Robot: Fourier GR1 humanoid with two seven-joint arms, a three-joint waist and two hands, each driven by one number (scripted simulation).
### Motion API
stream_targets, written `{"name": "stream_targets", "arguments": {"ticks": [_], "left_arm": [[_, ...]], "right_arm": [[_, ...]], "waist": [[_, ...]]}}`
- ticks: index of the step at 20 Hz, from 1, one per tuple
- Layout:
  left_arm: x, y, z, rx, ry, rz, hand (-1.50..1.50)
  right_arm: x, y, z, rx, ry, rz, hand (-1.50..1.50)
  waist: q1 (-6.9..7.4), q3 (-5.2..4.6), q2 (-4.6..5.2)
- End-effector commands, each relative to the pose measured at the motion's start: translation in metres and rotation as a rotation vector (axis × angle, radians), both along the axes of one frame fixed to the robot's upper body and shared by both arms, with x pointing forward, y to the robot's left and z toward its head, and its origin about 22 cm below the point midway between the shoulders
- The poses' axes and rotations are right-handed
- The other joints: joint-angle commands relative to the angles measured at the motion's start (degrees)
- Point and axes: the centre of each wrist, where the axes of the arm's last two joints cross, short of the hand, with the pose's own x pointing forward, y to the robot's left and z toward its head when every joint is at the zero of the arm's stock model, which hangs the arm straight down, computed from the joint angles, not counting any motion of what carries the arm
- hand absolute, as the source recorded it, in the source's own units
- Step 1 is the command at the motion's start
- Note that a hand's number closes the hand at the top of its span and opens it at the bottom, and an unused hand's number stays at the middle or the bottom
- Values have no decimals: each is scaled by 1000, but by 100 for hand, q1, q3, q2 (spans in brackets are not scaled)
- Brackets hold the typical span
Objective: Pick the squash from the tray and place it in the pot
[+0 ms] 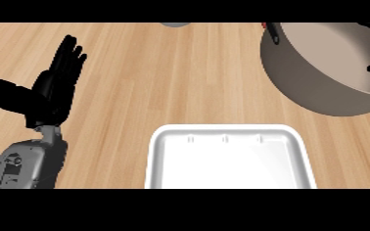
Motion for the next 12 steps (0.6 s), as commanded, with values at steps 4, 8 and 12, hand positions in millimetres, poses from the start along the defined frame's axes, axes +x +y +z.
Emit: {"name": "stream_targets", "arguments": {"ticks": [4, 8, 12], "left_arm": [[3, -4, 5, 13, -7, -1, 0], [0, -10, 1, -11, -9, -9, 0], [0, -8, 4, -3, -15, -9, 0]], "right_arm": [[-8, -19, 15, 179, 7, 150, -150], [-13, -27, 22, 179, 15, 151, -150], [-16, -31, 29, 184, 8, 157, -150]], "waist": [[78, 82, 97], [91, 90, 96], [98, 97, 97]]}}
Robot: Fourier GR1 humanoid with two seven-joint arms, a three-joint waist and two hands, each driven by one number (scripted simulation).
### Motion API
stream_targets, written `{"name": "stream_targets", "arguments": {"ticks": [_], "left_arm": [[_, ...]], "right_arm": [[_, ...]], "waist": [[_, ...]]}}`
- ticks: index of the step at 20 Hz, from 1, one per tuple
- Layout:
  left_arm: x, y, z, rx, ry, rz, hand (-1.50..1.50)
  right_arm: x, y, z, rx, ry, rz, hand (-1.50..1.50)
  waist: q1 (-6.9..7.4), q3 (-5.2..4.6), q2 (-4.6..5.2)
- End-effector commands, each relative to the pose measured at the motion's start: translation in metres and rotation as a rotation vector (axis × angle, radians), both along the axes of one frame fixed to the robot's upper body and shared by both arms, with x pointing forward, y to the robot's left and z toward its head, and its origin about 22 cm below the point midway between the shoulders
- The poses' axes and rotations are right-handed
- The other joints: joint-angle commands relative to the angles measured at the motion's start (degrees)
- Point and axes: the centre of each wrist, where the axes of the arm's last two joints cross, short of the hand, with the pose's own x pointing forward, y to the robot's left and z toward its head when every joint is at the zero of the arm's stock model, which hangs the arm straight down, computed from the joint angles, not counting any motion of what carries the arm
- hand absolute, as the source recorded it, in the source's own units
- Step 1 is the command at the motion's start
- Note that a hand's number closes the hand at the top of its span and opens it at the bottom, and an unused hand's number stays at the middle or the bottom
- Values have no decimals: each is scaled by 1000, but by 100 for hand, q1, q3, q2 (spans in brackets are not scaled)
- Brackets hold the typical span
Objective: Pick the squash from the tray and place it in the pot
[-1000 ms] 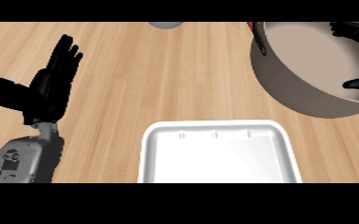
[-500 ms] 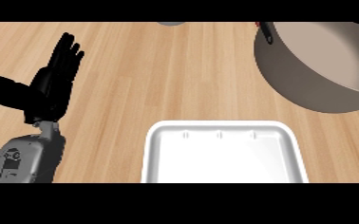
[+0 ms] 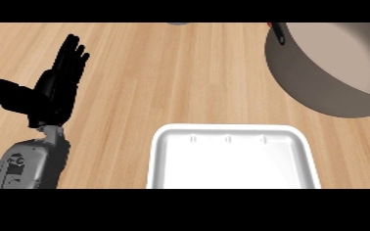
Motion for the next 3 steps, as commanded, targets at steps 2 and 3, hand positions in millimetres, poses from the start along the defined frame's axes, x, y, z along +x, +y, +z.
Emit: {"name": "stream_targets", "arguments": {"ticks": [2, 3], "left_arm": [[1, 8, 6, 6, -12, 13, 0], [2, 4, 9, -1, -17, 2, 0]], "right_arm": [[-9, -11, -3, 115, -19, 162, -150], [-9, -11, -5, 116, -15, 153, -150]], "waist": [[34, 12, 22], [48, 18, 28]]}}
